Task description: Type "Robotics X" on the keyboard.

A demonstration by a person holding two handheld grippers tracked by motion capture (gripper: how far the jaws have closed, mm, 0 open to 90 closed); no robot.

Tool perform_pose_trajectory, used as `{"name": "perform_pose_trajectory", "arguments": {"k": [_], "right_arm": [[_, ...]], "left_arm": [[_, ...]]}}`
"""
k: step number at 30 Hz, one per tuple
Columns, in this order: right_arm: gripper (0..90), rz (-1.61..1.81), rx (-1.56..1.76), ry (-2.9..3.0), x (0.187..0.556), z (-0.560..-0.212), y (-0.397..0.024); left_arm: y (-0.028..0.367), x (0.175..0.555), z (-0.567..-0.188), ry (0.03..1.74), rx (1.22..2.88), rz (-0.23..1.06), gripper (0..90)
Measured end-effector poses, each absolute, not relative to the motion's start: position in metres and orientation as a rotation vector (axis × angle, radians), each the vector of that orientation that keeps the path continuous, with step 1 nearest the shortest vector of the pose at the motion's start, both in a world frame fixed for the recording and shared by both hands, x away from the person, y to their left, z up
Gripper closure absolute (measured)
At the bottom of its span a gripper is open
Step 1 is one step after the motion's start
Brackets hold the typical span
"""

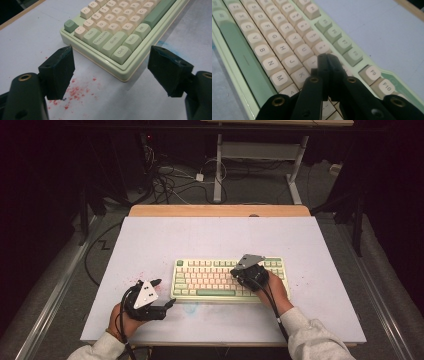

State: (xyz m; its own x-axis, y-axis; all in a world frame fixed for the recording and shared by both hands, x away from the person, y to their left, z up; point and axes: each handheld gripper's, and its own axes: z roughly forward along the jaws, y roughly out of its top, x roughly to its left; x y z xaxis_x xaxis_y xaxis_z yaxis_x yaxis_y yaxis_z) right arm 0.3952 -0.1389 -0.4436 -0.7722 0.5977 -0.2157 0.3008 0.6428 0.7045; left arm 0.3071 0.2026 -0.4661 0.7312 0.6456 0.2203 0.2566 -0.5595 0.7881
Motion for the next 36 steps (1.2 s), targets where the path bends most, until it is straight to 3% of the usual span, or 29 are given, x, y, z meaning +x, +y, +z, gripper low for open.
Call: {"name": "perform_pose_trajectory", "arguments": {"k": [5, 12, 19, 22, 28, 32, 36], "right_arm": [[90.0, 1.012, 0.703, 2.396, 0.390, -0.435, -0.145], [80.9, 1.080, 0.693, 2.351, 0.383, -0.427, -0.152], [59.5, 1.114, 0.670, 2.324, 0.377, -0.423, -0.156], [54.5, 1.133, 0.647, 2.325, 0.375, -0.422, -0.157], [33.3, 1.133, 0.614, 2.294, 0.366, -0.421, -0.155], [24.6, 1.153, 0.619, 2.270, 0.360, -0.422, -0.159], [22.1, 1.166, 0.635, 2.236, 0.352, -0.422, -0.170]], "left_arm": [[0.203, 0.308, -0.467, 0.681, 2.159, 0.641, 20.7], [0.202, 0.309, -0.467, 0.680, 2.164, 0.639, 20.8], [0.202, 0.310, -0.467, 0.682, 2.166, 0.630, 21.0], [0.201, 0.310, -0.468, 0.678, 2.175, 0.623, 21.3], [0.202, 0.310, -0.467, 0.682, 2.171, 0.624, 21.3], [0.202, 0.309, -0.466, 0.685, 2.166, 0.624, 21.3], [0.203, 0.309, -0.464, 0.703, 2.152, 0.604, 21.2]]}}
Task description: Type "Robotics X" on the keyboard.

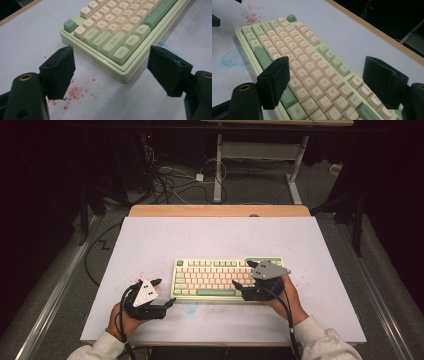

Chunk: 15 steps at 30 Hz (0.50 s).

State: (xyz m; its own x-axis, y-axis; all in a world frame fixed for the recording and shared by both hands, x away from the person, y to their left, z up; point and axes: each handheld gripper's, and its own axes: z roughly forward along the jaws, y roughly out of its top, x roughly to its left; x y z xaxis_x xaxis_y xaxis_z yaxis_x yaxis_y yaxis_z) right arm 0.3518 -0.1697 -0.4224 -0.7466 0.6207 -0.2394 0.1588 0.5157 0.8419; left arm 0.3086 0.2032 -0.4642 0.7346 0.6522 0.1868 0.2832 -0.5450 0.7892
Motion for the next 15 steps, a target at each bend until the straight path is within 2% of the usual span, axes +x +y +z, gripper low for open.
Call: {"name": "perform_pose_trajectory", "arguments": {"k": [15], "right_arm": [[22.8, 1.181, 0.613, 2.165, 0.322, -0.429, -0.203]], "left_arm": [[0.201, 0.309, -0.460, 0.715, 2.137, 0.602, 21.5]]}}
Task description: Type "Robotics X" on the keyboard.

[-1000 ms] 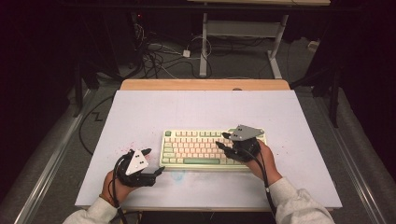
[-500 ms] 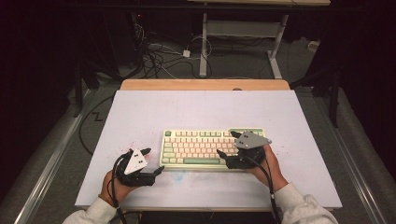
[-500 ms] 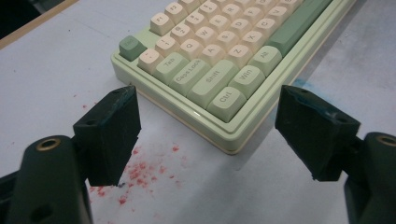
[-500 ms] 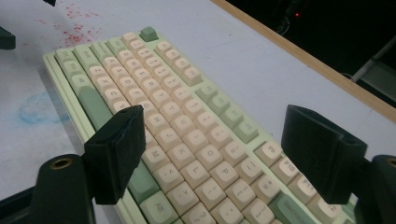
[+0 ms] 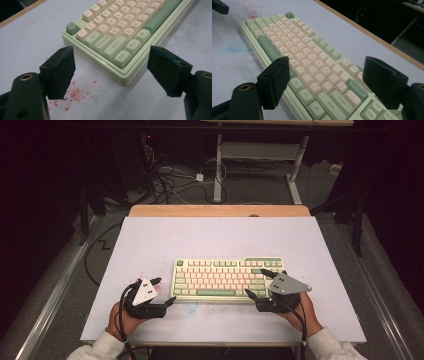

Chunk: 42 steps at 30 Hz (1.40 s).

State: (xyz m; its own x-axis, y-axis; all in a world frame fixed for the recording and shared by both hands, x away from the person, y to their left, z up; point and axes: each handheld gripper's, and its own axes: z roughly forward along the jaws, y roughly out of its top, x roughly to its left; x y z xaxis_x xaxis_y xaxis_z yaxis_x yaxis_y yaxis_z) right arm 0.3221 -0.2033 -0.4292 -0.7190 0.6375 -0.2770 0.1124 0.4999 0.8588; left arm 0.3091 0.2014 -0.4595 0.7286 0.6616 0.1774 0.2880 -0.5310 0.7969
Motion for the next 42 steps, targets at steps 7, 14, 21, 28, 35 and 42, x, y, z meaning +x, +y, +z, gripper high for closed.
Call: {"name": "perform_pose_trajectory", "arguments": {"k": [7, 14, 21, 28, 35, 42], "right_arm": [[22.9, 1.165, 0.615, 2.144, 0.314, -0.434, -0.214], [23.0, 1.147, 0.637, 2.124, 0.306, -0.438, -0.224], [23.0, 1.098, 0.636, 2.121, 0.297, -0.442, -0.230], [23.0, 1.080, 0.646, 2.121, 0.295, -0.444, -0.234], [23.0, 1.090, 0.659, 2.106, 0.296, -0.443, -0.235], [23.0, 1.082, 0.665, 2.113, 0.299, -0.446, -0.235]], "left_arm": [[0.196, 0.310, -0.458, 0.717, 2.132, 0.575, 22.3], [0.186, 0.314, -0.453, 0.692, 2.134, 0.542, 29.2], [0.174, 0.319, -0.447, 0.638, 2.151, 0.507, 46.2], [0.161, 0.328, -0.438, 0.600, 2.192, 0.425, 79.2], [0.142, 0.338, -0.432, 0.578, 2.234, 0.371, 87.2], [0.118, 0.346, -0.433, 0.538, 2.293, 0.344, 87.5]]}}
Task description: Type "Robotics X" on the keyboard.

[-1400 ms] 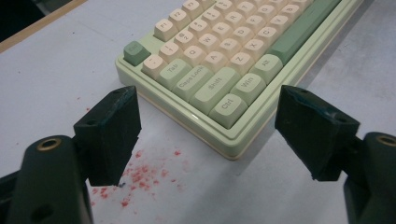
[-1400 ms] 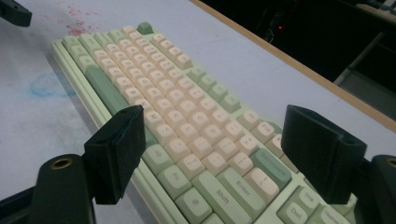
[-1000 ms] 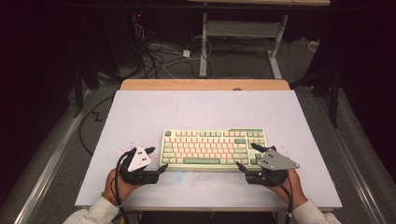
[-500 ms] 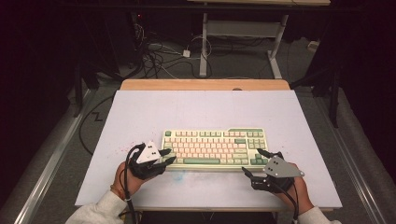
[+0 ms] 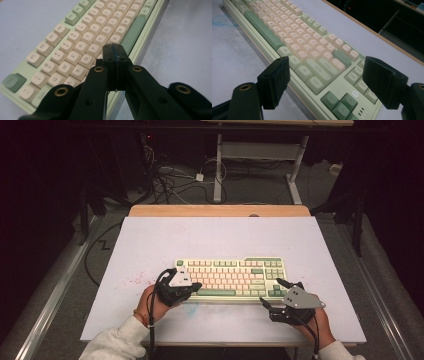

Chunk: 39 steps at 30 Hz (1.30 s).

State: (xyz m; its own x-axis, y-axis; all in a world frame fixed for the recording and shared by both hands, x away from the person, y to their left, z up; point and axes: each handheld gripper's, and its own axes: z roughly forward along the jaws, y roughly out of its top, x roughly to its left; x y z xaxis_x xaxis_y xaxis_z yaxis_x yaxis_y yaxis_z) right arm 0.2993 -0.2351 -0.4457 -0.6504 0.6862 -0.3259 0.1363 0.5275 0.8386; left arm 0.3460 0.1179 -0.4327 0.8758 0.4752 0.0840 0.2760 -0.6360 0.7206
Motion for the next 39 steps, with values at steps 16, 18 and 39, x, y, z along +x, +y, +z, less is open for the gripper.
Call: {"name": "perform_pose_trajectory", "arguments": {"k": [16, 18, 39], "right_arm": [[23.0, 1.079, 0.683, 2.117, 0.303, -0.448, -0.234], [23.0, 1.077, 0.681, 2.117, 0.303, -0.448, -0.234], [23.4, 1.066, 0.654, 2.130, 0.302, -0.449, -0.232]], "left_arm": [[0.073, 0.368, -0.437, 0.488, 2.388, 0.323, 87.5], [0.071, 0.370, -0.439, 0.493, 2.394, 0.320, 87.5], [0.063, 0.375, -0.445, 0.503, 2.408, 0.347, 87.5]]}}
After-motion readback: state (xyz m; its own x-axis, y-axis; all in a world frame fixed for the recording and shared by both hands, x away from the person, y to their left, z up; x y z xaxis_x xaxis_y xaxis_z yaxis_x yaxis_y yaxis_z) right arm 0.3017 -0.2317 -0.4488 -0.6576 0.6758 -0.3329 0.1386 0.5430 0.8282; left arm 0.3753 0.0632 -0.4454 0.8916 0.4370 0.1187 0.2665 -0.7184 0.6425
